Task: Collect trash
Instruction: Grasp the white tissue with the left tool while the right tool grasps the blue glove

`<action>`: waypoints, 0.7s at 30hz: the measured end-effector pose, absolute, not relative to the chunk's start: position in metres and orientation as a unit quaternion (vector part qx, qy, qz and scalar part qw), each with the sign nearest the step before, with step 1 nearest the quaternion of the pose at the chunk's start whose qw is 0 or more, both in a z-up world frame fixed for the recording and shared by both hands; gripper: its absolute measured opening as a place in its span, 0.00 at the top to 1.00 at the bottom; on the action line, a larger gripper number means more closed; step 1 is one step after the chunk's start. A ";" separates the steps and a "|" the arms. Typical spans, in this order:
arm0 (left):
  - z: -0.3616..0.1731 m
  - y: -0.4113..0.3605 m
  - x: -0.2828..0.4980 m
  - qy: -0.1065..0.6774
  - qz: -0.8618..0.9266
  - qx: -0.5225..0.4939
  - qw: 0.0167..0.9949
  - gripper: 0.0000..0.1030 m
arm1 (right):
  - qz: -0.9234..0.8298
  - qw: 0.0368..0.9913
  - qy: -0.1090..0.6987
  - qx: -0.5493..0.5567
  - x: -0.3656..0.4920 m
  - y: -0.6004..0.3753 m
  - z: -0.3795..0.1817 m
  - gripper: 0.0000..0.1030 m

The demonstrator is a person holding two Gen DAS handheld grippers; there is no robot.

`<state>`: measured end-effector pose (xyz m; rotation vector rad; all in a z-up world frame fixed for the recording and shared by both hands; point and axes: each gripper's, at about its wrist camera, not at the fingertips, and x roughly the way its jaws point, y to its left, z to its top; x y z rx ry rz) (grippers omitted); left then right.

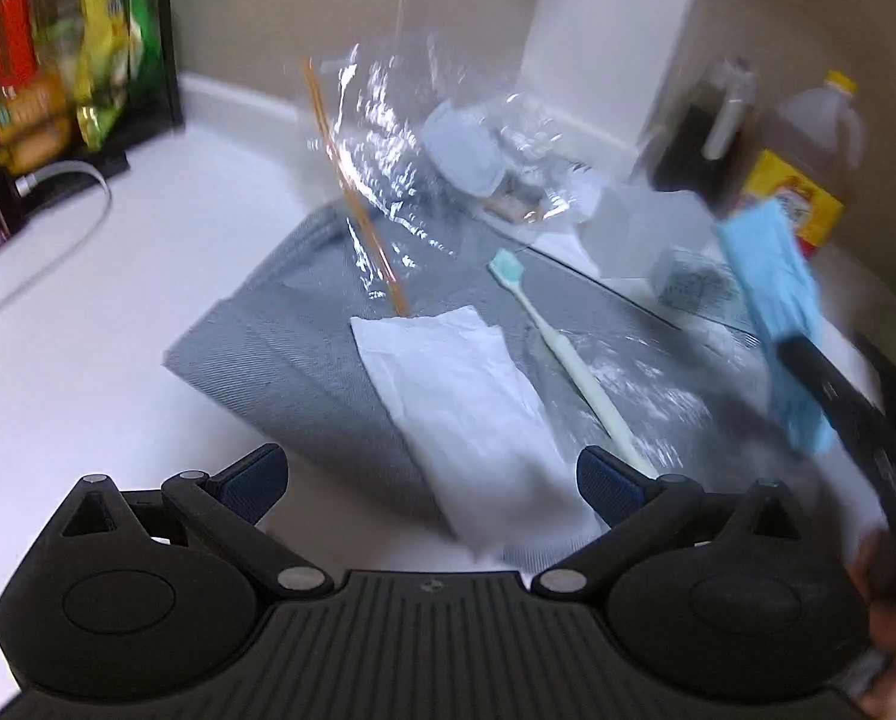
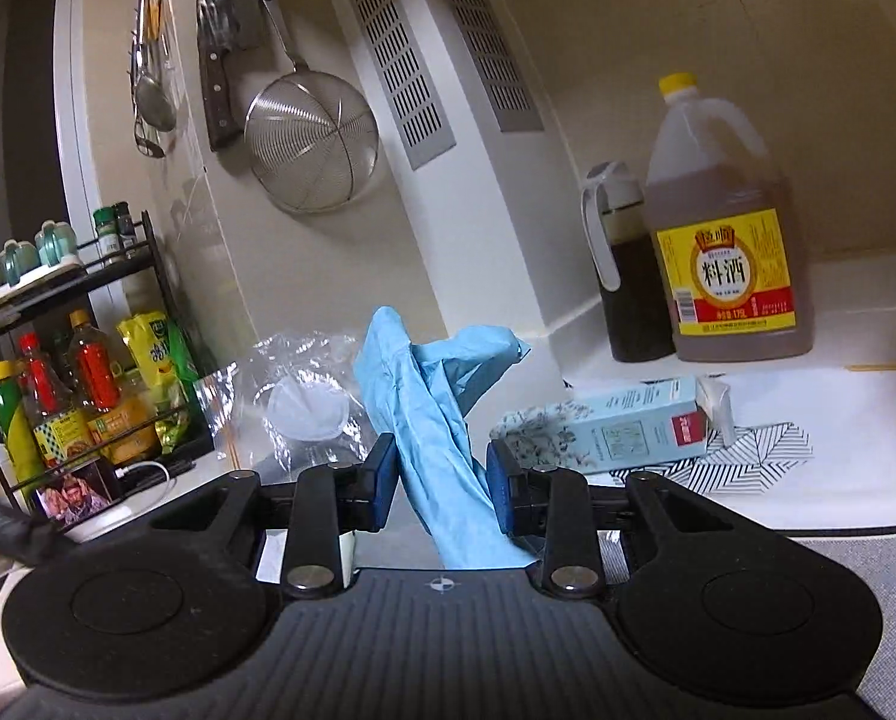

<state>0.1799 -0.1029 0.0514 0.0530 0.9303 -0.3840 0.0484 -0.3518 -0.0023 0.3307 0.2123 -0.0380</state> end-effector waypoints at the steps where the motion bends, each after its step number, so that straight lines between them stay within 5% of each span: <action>1: 0.048 -0.105 0.187 0.450 -0.182 0.020 0.874 0.00 | -0.019 0.981 0.108 0.162 0.050 -0.351 -0.003 0.67; 8: 0.025 -0.112 0.208 0.468 -0.170 0.010 0.867 0.01 | -0.015 0.978 0.123 0.169 0.053 -0.350 -0.004 0.67; 10: 0.024 -0.111 0.206 0.457 -0.165 0.008 0.874 0.09 | -0.014 0.978 0.124 0.169 0.053 -0.350 -0.004 0.67; 12: 0.026 -0.111 0.204 0.447 -0.163 0.019 0.879 0.51 | -0.013 0.978 0.125 0.168 0.054 -0.349 -0.004 0.67; 15: 0.030 -0.104 0.206 0.451 -0.182 0.004 0.874 0.99 | -0.013 0.978 0.125 0.168 0.054 -0.349 -0.004 0.67; 21: 0.058 -0.080 0.192 0.417 -0.194 -0.012 0.888 0.99 | -0.013 0.979 0.120 0.166 0.052 -0.348 -0.004 0.67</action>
